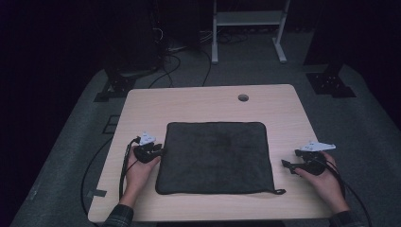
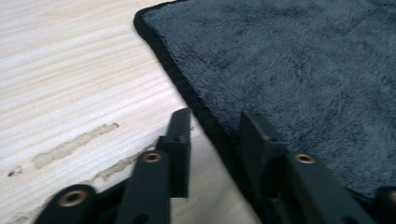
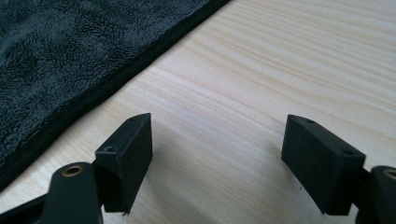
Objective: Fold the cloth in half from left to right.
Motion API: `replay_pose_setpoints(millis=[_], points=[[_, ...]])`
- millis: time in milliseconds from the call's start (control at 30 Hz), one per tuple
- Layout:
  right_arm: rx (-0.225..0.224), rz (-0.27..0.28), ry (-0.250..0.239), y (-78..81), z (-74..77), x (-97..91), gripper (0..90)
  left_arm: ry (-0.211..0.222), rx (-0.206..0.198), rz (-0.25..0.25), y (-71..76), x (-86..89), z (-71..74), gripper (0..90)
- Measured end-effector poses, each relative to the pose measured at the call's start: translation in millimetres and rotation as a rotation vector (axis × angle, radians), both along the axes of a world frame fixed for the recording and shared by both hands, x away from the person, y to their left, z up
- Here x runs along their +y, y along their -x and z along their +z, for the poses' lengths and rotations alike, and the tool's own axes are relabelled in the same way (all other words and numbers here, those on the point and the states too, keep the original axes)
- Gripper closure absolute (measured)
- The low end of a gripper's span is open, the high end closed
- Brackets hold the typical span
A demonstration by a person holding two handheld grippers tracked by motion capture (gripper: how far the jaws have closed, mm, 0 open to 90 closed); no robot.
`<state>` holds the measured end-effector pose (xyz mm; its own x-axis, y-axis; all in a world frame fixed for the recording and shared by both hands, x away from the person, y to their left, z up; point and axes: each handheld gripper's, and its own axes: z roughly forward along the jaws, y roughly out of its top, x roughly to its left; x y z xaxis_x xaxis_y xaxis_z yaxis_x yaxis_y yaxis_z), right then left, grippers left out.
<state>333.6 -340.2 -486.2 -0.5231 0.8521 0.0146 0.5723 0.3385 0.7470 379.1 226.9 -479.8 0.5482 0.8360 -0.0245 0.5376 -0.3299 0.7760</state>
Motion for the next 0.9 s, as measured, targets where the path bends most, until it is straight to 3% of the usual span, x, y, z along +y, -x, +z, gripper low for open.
replay_pose_setpoints(millis=[33,100,133,200,433,633,900], points=[[0.000,0.000,0.000,0.0,0.0,0.0,23.8,0.028,0.016,0.004,0.5,-1.1,-0.2,75.9],[-0.001,0.002,0.001,-0.1,-0.1,0.0,23.3,0.039,0.022,0.011,0.2,-1.6,-0.4,82.4],[-0.001,0.004,0.002,-0.2,-0.1,0.1,23.1,0.072,0.042,0.026,-0.7,-1.8,-0.8,84.8],[0.000,0.004,0.002,-0.2,-0.1,0.1,22.9,0.080,0.048,0.031,-1.2,-1.7,-0.8,86.9],[0.001,0.010,0.002,-0.8,-0.1,0.4,22.1,0.135,0.075,0.041,-2.0,2.8,-1.0,87.7],[0.003,0.016,0.006,-1.5,-0.1,0.8,20.4,0.176,0.072,0.069,-1.1,15.7,6.1,87.7],[0.004,0.012,0.007,-2.1,-0.3,1.2,18.7,0.177,0.054,0.120,-0.5,37.8,15.7,87.7]])
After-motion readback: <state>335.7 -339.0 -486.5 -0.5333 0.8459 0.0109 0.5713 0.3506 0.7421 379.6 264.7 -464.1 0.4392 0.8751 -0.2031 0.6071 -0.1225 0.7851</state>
